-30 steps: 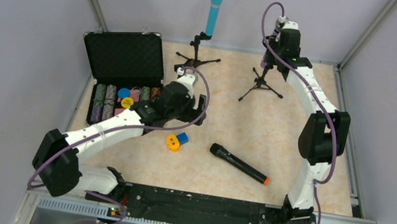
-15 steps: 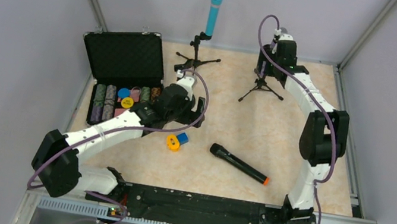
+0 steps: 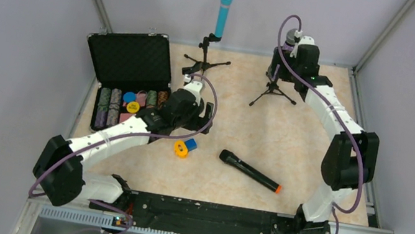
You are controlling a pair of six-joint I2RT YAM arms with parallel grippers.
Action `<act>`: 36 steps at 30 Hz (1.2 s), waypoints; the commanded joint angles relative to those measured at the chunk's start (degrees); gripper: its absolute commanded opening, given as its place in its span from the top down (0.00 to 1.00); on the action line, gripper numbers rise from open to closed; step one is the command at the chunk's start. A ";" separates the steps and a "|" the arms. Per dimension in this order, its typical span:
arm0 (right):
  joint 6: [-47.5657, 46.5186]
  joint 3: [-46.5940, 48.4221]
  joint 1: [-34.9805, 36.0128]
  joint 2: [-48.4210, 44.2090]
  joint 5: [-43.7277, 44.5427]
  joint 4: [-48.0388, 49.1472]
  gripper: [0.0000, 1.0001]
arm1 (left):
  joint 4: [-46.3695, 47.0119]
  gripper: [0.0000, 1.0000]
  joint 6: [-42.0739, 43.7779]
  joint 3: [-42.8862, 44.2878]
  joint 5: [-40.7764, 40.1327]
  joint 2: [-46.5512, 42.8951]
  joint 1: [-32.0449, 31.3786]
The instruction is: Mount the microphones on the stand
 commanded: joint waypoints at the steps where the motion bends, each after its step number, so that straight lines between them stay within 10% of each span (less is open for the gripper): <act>1: 1.49 -2.65 -0.35 -5.17 -1.97 2.50 0.03 | 2.90 0.01 0.96 -0.89 -1.25 -1.97 0.71; 36: 6.61 -24.54 -0.39 -20.67 -15.09 7.28 0.01 | 8.83 0.01 -1.74 -3.89 8.47 -0.29 3.90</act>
